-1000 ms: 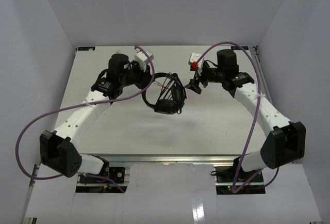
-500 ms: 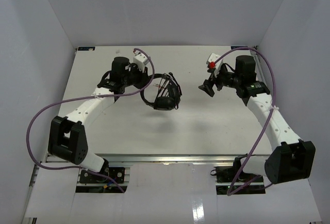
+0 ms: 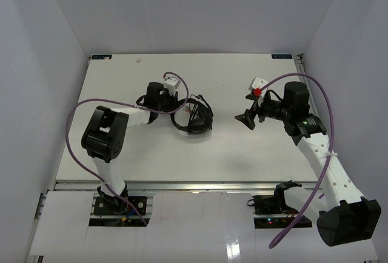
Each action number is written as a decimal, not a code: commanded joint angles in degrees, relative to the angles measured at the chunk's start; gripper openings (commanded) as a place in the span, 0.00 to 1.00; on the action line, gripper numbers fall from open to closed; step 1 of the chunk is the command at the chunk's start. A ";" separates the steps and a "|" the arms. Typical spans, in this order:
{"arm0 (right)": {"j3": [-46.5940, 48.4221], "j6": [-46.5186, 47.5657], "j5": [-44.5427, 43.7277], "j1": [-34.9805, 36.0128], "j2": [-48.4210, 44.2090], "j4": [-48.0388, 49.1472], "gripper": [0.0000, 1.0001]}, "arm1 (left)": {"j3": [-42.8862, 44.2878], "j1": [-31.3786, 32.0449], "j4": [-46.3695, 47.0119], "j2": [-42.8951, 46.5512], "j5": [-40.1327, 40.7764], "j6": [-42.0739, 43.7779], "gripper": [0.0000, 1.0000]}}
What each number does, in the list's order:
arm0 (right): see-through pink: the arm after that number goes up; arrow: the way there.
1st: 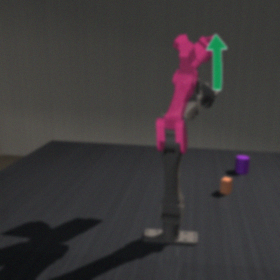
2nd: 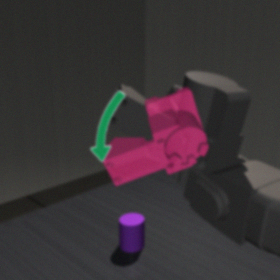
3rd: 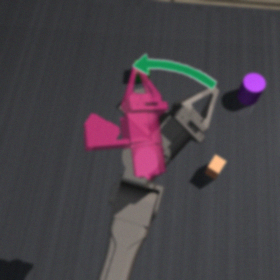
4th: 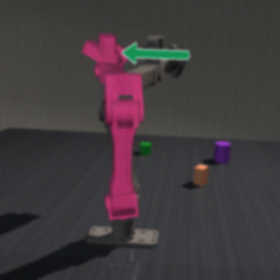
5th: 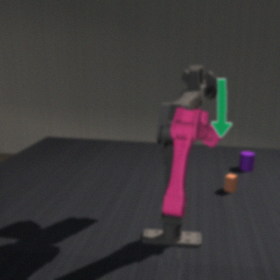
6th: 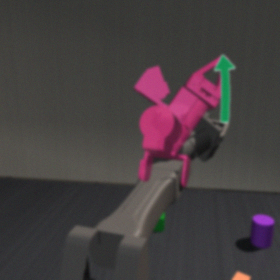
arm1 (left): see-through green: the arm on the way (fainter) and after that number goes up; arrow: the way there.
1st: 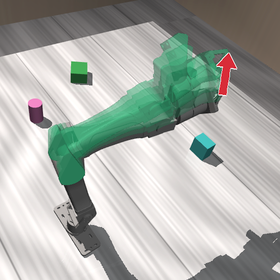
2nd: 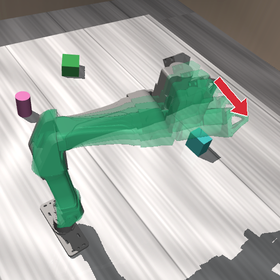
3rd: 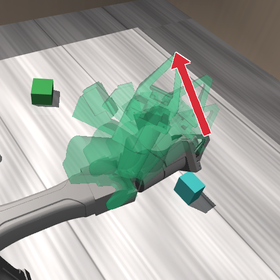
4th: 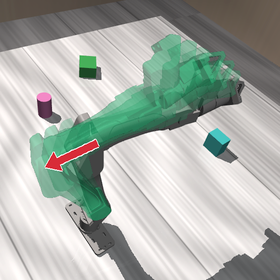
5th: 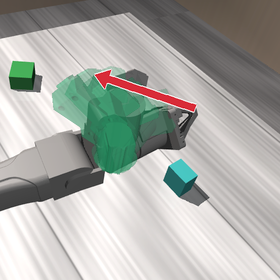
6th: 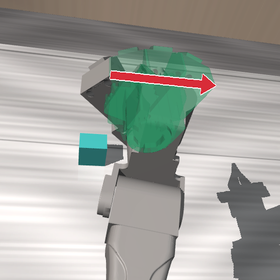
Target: Wrap the headphones
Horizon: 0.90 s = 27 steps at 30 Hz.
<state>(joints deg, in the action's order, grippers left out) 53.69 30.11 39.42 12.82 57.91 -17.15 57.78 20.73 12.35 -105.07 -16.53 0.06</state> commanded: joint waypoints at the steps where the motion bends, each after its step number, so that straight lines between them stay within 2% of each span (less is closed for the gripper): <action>1: -1.49 -1.19 1.05 -0.05 -2.00 -1.12 0.95 | 1.08 -0.34 8.87 -2.70 3.81 -4.07 0.00; 5: -3.14 -1.49 0.36 -0.07 -3.21 -1.48 0.95 | 0.16 -0.34 11.54 -6.18 8.44 -4.53 0.02; 9: -3.80 -2.00 0.17 -0.07 -3.58 -1.38 0.95 | -0.45 -0.34 12.73 -6.04 10.79 -4.90 0.18; 16: -4.03 -2.07 -0.73 -0.07 -3.59 -2.02 0.95 | -0.27 -0.34 10.38 -2.33 13.66 -3.58 0.83; 18: -3.72 -1.99 -0.91 -0.07 -3.59 -2.65 0.95 | 0.43 -0.34 6.82 -0.96 14.12 -2.62 0.95; 19: -3.68 -2.05 -1.21 -0.07 -3.74 -2.78 0.98 | 0.42 -0.34 4.75 0.52 14.02 -2.24 0.97; 23: -3.37 -2.52 -1.16 -0.06 -3.62 -4.00 0.90 | -1.71 -0.34 0.96 6.22 12.99 -1.86 0.98; 27: -2.32 -5.72 -4.47 -0.07 -3.01 -5.27 0.90 | -7.06 -0.34 -0.53 15.48 11.30 -3.29 0.98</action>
<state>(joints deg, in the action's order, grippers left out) 49.80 27.75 37.68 12.82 55.11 -20.96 54.66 20.69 14.44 -100.54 -3.72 -2.57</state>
